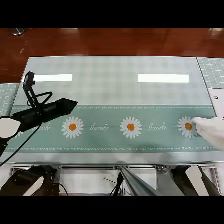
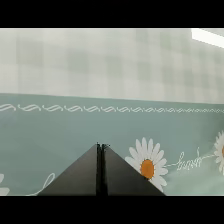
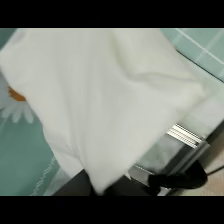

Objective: Fold the shirts.

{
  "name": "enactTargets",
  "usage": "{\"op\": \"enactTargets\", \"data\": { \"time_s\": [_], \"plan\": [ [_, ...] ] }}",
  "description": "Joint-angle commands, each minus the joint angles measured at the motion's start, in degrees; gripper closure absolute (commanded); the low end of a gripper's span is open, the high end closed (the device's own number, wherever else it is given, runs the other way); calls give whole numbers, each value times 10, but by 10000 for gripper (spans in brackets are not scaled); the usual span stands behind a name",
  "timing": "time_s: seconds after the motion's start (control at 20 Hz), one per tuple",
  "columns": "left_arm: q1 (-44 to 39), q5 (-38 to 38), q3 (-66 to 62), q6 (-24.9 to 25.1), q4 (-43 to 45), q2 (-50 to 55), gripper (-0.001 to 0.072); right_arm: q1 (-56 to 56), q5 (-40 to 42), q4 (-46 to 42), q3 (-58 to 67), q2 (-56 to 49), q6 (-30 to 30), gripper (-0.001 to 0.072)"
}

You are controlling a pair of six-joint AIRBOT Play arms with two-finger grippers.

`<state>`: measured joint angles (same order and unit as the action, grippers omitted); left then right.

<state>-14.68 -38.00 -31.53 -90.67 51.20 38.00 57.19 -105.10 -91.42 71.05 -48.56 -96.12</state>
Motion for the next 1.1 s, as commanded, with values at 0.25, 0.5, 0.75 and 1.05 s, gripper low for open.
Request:
{"op": "enactTargets", "data": {
  "time_s": [0.25,0.5,0.75,1.05],
  "plan": [
    [19,-61,-52,63,1,0,680,24,164,115,-56,38,-4,94],
    [121,-115,-275,102,28,71,680,-127,423,504,46,-5,172,685],
    [35,-192,-456,103,47,233,680,-520,403,259,87,-125,150,685],
    [-46,-186,-319,5,264,288,679,-689,429,17,-44,-232,-16,685]
  ]
}}
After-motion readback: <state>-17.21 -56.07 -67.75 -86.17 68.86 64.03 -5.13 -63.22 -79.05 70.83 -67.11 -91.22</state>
